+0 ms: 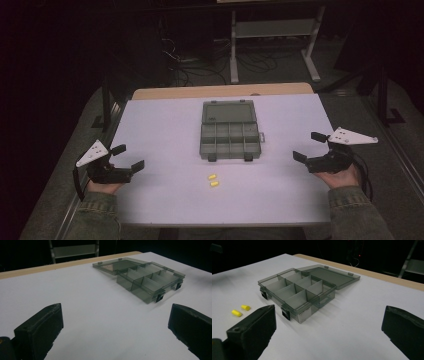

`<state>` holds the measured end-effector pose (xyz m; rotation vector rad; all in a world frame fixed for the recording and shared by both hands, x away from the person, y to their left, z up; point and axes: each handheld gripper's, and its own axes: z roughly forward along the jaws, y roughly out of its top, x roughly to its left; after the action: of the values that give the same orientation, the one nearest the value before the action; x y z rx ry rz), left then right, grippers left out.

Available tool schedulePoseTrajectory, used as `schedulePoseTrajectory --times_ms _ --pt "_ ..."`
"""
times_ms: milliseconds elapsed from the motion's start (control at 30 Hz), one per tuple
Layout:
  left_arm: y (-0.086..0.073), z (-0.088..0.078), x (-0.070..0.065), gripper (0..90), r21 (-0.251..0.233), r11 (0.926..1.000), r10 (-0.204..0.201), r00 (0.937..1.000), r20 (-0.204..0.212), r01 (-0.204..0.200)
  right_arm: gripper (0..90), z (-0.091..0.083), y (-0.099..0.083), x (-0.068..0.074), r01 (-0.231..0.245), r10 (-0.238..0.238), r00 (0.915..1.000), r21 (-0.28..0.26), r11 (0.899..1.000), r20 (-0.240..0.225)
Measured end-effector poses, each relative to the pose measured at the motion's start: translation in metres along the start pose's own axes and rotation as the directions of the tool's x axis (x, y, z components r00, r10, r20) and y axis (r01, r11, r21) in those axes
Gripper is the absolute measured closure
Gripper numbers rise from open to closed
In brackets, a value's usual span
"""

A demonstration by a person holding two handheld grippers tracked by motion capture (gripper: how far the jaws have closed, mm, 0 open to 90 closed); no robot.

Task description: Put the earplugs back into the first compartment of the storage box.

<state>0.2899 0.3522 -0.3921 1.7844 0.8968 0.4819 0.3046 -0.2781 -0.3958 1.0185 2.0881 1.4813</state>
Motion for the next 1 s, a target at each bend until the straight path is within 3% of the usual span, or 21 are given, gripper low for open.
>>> schedulePoseTrajectory --times_ms 600,800,900,1000 --pt "0.01 -0.003 -0.005 0.0 0.042 0.9983 0.041 0.9992 -0.001 -0.041 0.0 -0.002 0.001 0.002 -0.001 0.001 0.9997 -0.007 1.0 -0.023" --pt "0.017 -0.001 -0.01 0.0 0.045 0.9967 0.067 0.9977 0.01 -0.067 0.0 -0.002 0.001 0.003 -0.002 0.002 0.9997 -0.002 1.0 -0.024" --pt "0.024 0.002 -0.016 0.0 0.074 0.9915 0.106 0.9941 0.024 -0.107 0.0 -0.001 0.001 0.005 0.008 -0.008 0.9996 0.008 1.0 -0.027" --pt "0.029 0.004 -0.021 0.0 0.082 0.9891 0.119 0.9921 0.039 -0.122 0.0 0.0 0.001 0.005 0.01 -0.009 0.9995 0.009 1.0 -0.029"
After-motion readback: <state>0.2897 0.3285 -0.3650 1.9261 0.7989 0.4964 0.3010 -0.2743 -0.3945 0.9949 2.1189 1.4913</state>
